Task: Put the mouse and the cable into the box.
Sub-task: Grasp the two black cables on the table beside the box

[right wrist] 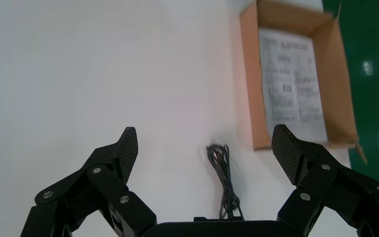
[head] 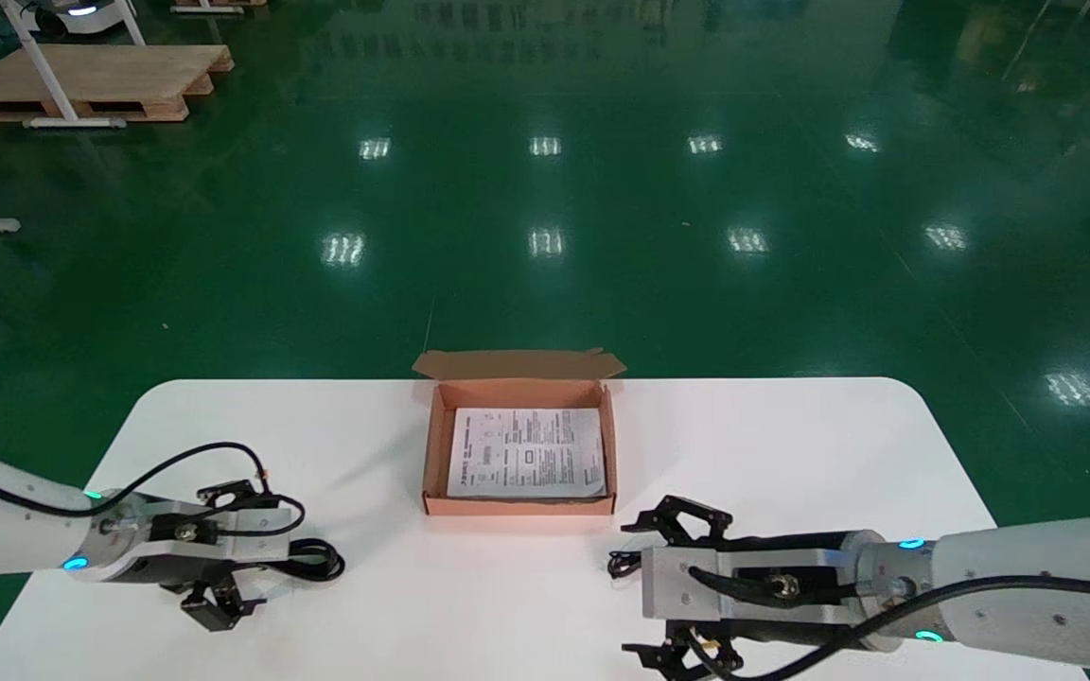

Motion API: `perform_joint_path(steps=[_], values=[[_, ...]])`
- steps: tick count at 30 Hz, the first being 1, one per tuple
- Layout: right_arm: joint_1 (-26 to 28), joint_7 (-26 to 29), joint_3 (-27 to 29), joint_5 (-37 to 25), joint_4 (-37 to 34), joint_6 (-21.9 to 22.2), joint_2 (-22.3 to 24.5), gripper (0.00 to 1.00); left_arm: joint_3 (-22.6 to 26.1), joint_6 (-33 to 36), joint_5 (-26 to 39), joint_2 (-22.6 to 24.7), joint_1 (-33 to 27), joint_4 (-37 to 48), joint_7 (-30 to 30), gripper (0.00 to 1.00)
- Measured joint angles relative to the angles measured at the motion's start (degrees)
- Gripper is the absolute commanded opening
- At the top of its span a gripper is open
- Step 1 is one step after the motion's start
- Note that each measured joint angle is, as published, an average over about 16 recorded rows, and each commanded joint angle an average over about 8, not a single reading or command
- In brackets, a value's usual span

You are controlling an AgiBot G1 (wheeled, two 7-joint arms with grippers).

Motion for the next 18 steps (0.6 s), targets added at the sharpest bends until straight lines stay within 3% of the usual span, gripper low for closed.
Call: perform_joint_path(steps=[9,18], values=[[3.9,-4.9,-4.0,-10.3,-18.2,7.9,-9.5,1.0,-0.2,-0.4,-0.5,0.6,-0.8,2.4,1.7,1.0],[8.2,-10.6,-4.7,-12.2,-34.1,12.8,-16.0,1.0,-0.3,-0.6,-0.8,1.1,-1.3,4.0,2.9,1.0]])
